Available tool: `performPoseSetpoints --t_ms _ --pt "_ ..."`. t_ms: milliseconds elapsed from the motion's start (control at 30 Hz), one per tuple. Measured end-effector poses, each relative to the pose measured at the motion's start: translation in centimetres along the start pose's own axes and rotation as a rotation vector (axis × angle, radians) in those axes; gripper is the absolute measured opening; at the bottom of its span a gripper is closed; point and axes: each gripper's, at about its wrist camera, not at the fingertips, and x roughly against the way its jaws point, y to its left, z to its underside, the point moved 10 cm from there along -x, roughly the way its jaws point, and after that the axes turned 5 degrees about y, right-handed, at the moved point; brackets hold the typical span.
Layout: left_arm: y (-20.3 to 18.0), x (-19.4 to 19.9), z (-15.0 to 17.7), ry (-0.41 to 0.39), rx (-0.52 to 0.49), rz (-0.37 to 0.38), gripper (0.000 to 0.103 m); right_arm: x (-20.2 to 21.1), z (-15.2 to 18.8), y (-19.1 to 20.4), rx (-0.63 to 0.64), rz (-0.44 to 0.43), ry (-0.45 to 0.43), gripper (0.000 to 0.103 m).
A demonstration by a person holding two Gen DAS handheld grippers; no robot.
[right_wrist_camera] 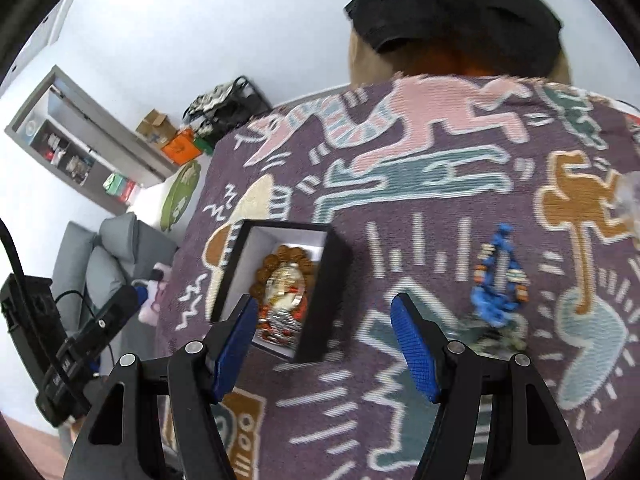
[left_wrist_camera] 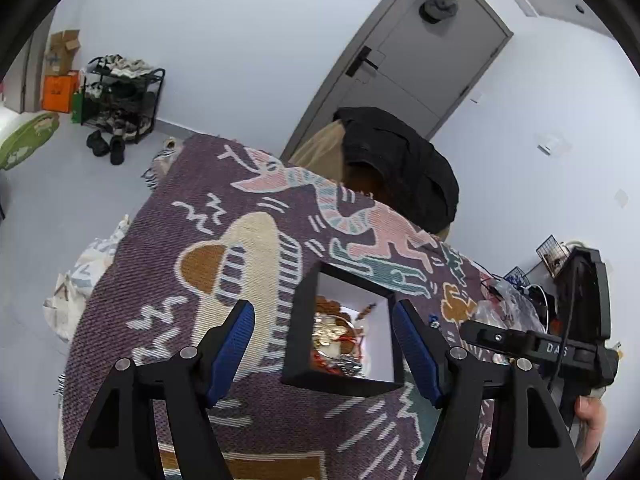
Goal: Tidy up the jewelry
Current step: 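Move both tools to the dark green bead bracelet and grasp it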
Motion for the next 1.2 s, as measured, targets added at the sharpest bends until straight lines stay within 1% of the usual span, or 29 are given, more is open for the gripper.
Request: performPoseSetpoints --t_ms 167,367,500,733,833,933,1000,1100,1133,1167,1200 --pt "-2.5 -0.4 0.4 0.006 -0.036 0.016 0.073 3.0 0.9 -3.2 0.000 0.085 -0.094 0.068" --pt "-5.9 -1.2 1.4 0.023 -0.102 0.022 0.073 5.2 2.7 -6.2 0.009 0.136 -0.146 0.068" --pt "-7.9 -2.2 2.3 0.048 -0.141 0.024 0.073 5.4 3.5 -7.9 0.003 0.168 -0.159 0.068" --pt "-10.9 -4.7 4.2 0.109 -0.201 0.015 0.073 4.7 5.2 -11.3 -0.047 0.140 -0.146 0.068" --pt "-12.0 -5.8 5.1 0.128 -0.239 0.006 0.073 4.8 6.0 -13.2 -0.082 0.147 -0.165 0.068" --pt "-13.4 -7.3 6.2 0.158 -0.280 0.003 0.072 5.2 6.7 -14.9 -0.117 0.132 -0.196 0.068" --pt "-14.4 -8.2 6.9 0.176 -0.307 0.001 0.070 5.2 7.0 -16.0 -0.133 0.140 -0.207 0.068" --pt "-16.0 -9.7 8.0 0.203 -0.357 -0.011 0.063 5.3 7.4 -17.3 -0.147 0.153 -0.215 0.068" --pt "-16.3 -10.2 8.3 0.215 -0.368 -0.015 0.058 5.3 7.5 -17.7 -0.150 0.155 -0.217 0.068" --pt "-16.6 -10.8 8.7 0.230 -0.378 -0.019 0.054 5.4 7.6 -17.9 -0.151 0.157 -0.220 0.067" --pt "-16.8 -11.6 9.1 0.247 -0.387 -0.026 0.052 5.4 7.6 -18.1 -0.151 0.159 -0.221 0.064"
